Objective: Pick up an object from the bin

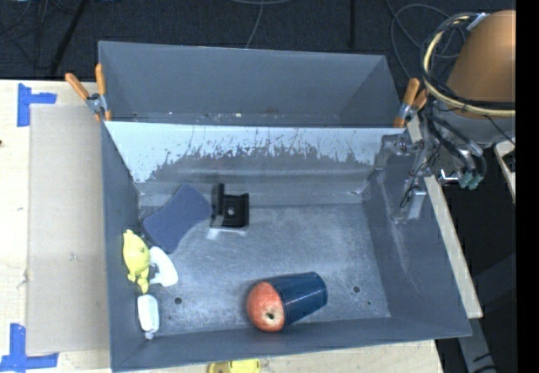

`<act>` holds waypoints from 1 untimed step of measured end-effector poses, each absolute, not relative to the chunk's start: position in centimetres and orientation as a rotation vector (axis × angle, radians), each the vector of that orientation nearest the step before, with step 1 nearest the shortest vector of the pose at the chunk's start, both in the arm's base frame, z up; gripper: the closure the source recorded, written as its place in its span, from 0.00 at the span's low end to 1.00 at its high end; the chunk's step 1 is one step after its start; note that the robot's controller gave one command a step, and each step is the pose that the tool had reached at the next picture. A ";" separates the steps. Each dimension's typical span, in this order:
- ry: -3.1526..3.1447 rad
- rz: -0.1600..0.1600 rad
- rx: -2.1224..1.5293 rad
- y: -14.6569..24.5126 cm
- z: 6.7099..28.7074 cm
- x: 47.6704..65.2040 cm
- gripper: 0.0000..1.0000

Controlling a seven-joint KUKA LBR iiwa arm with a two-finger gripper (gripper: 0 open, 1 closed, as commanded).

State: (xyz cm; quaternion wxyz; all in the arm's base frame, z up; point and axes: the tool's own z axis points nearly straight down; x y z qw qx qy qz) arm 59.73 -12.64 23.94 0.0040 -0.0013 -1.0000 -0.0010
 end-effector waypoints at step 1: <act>-3.142 0.000 -0.001 -12.6 24.5 59.9 0.00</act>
Offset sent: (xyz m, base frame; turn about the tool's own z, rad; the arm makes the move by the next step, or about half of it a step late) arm -0.0141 0.0523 -0.0433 0.2822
